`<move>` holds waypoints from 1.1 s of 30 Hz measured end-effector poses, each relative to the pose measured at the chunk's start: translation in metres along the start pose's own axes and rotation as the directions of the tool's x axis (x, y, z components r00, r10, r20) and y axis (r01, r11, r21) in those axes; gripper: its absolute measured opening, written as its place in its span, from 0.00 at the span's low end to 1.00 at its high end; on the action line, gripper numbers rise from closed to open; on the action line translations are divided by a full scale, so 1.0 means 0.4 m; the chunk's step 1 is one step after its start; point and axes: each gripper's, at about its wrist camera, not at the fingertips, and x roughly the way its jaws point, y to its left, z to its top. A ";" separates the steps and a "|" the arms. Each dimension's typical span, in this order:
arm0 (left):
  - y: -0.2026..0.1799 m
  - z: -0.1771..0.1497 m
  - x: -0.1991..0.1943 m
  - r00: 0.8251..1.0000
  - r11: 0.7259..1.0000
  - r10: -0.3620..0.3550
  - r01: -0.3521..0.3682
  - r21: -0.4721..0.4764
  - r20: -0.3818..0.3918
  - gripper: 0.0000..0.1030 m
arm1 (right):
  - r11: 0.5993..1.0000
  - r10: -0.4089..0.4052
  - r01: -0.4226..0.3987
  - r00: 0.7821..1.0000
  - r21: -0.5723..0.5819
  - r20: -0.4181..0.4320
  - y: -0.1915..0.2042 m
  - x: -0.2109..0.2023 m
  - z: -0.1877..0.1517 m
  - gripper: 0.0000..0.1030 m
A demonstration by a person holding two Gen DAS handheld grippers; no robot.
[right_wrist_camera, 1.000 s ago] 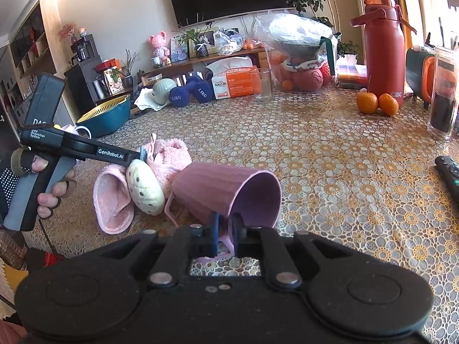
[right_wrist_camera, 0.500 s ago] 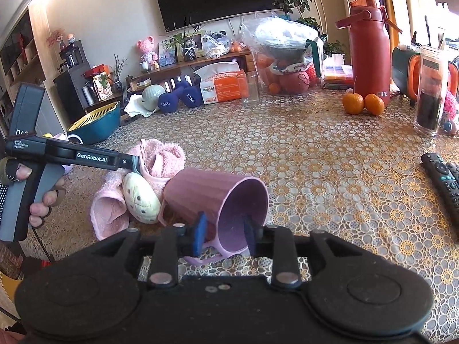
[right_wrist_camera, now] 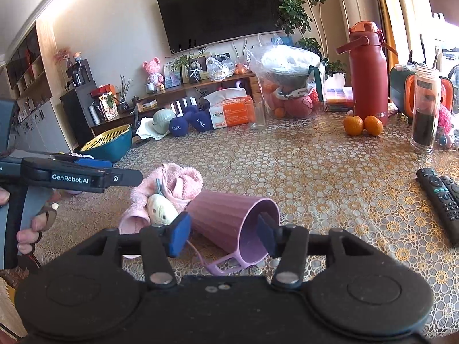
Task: Organize objects
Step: 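Open both grippers and withdraw them from the plush and the cup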
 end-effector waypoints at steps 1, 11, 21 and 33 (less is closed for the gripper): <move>-0.003 -0.003 -0.009 1.000 1.000 -0.003 0.003 -0.005 0.000 0.83 | 1.000 0.000 0.000 1.000 0.002 0.005 0.003 -0.005 0.001 0.54; -0.025 -0.035 -0.066 0.999 0.999 -0.033 0.033 -0.018 0.012 1.00 | 1.000 -0.015 0.014 0.999 0.008 0.038 0.043 -0.038 0.000 0.59; -0.039 -0.065 -0.072 0.999 0.997 -0.054 0.054 -0.059 -0.008 1.00 | 0.998 -0.057 0.055 0.996 0.030 0.068 0.045 -0.057 -0.004 0.62; -0.059 -0.073 -0.083 0.997 0.996 -0.072 0.073 -0.059 0.004 1.00 | 0.997 -0.076 0.075 0.994 0.026 0.073 0.041 -0.068 -0.011 0.63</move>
